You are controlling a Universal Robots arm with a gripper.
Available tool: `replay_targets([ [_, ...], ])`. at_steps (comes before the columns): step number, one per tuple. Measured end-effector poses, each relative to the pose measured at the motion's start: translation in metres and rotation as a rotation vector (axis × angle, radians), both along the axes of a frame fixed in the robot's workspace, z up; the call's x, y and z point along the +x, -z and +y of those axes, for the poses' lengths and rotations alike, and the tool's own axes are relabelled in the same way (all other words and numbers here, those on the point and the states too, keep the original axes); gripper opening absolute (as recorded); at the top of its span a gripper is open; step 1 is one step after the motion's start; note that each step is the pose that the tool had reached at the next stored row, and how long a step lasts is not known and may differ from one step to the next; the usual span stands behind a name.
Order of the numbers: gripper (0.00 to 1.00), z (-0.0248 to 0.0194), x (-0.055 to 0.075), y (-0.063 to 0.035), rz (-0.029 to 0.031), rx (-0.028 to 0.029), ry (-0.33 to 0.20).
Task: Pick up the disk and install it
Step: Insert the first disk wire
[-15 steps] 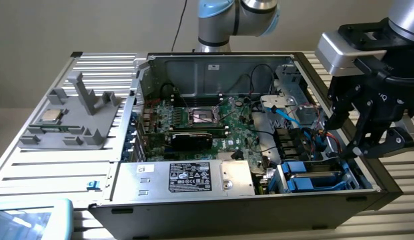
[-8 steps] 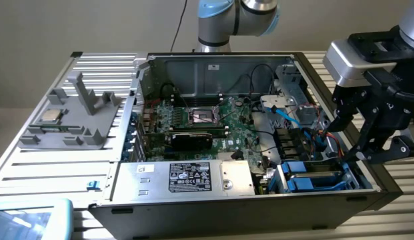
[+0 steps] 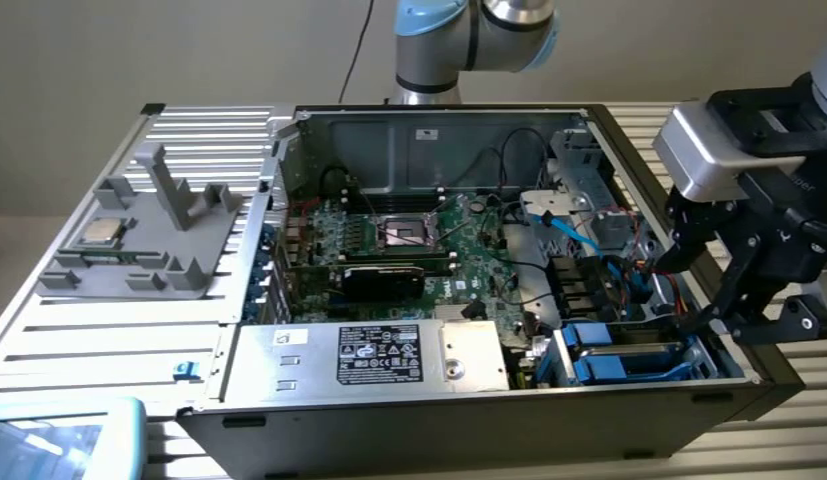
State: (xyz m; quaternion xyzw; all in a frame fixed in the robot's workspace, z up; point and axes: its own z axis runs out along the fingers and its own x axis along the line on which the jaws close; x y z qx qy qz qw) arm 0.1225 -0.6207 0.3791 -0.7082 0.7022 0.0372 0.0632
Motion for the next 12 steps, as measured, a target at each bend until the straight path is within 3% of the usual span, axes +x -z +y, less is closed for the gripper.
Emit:
replay_targets([
  [3, 0.54, -0.0038, 0.001, 0.0024, 0.0057, 0.0139, -0.001],
  [4, 0.47, -0.0051, 0.001, 0.0031, 0.0075, 0.0187, -0.001],
  [5, 0.47, -0.0065, 0.002, 0.0041, 0.0087, 0.0237, -0.001],
  [12, 0.47, -0.0149, 0.004, 0.0101, 0.011, 0.06, -0.003],
])
